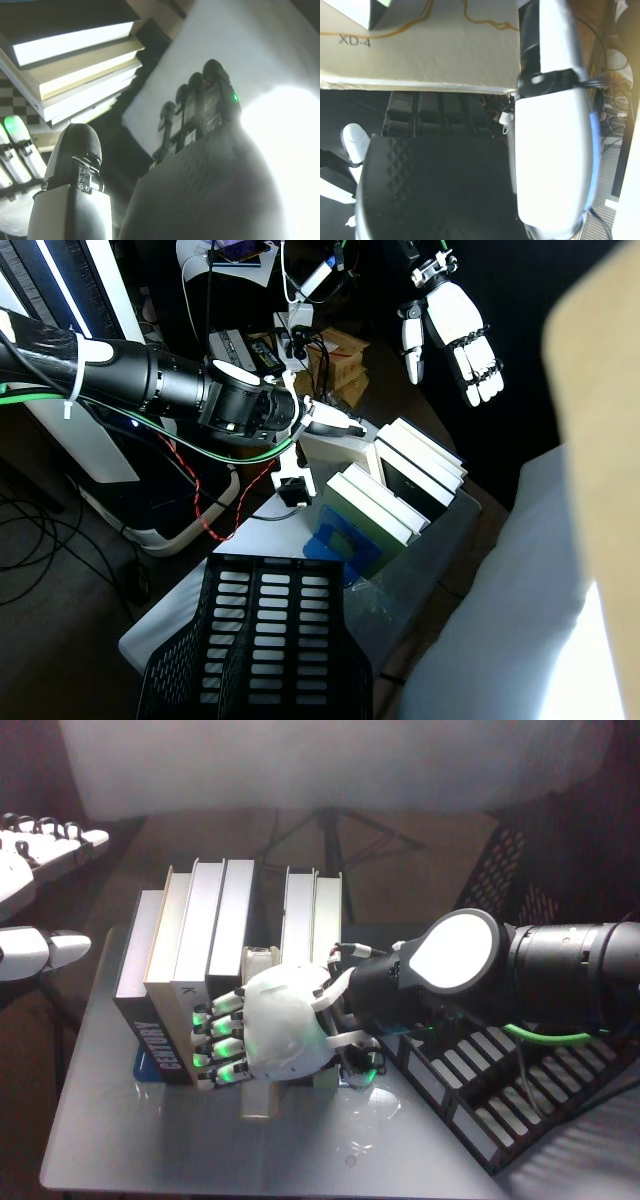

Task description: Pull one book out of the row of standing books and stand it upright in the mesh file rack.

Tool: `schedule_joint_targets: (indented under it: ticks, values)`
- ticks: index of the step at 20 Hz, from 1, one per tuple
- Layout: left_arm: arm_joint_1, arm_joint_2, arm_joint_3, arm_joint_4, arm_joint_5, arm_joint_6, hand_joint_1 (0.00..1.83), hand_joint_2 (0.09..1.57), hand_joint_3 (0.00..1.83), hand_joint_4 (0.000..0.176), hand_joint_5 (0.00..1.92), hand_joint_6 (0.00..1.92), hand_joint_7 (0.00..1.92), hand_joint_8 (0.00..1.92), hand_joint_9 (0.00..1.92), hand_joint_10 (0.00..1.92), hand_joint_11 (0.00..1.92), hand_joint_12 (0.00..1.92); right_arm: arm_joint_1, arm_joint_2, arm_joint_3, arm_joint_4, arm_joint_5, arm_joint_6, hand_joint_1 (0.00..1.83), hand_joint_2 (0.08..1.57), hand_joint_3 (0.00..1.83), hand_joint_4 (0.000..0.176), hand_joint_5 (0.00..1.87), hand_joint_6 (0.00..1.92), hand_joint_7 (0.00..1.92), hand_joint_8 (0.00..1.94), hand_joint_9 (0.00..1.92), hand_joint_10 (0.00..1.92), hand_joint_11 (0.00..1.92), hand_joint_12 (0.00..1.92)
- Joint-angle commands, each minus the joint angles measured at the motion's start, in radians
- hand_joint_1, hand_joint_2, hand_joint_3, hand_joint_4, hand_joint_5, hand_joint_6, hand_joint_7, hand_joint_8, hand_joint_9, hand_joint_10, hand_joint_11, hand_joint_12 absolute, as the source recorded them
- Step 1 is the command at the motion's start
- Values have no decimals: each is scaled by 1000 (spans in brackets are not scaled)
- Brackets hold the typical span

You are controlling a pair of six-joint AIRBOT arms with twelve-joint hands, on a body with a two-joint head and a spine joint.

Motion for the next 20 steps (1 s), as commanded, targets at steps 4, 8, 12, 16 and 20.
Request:
schedule_joint_targets:
  ticks: [4,8,12,16,20]
  values:
    - [-3,21,3,-23,-110,1,543,1315,1,72,0,0,0,0,0,0,0,0,-13,-13,20,-46,-33,52,1436,1082,118,0,219,97,96,30,5,6,1,0]
    - [-3,21,3,-23,-111,1,540,1324,4,76,0,0,0,0,0,0,20,9,-20,-27,40,-142,-41,139,1373,999,78,0,226,106,113,43,34,18,0,0]
    - [-2,21,3,-23,-111,1,552,1319,1,73,0,0,0,0,0,0,1,1,-25,-31,56,-200,-46,200,1252,908,27,0,179,85,85,33,31,14,0,0]
    - [-2,23,2,-24,-112,1,572,1315,0,69,1,0,0,0,0,0,0,0,-30,-36,65,-202,-47,202,1216,870,9,0,127,62,54,13,20,8,0,0]
    - [-3,23,1,-23,-114,1,581,1309,0,77,0,0,0,0,0,0,12,7,-33,-38,74,-210,-50,208,1235,876,9,0,155,64,52,10,4,1,0,0]
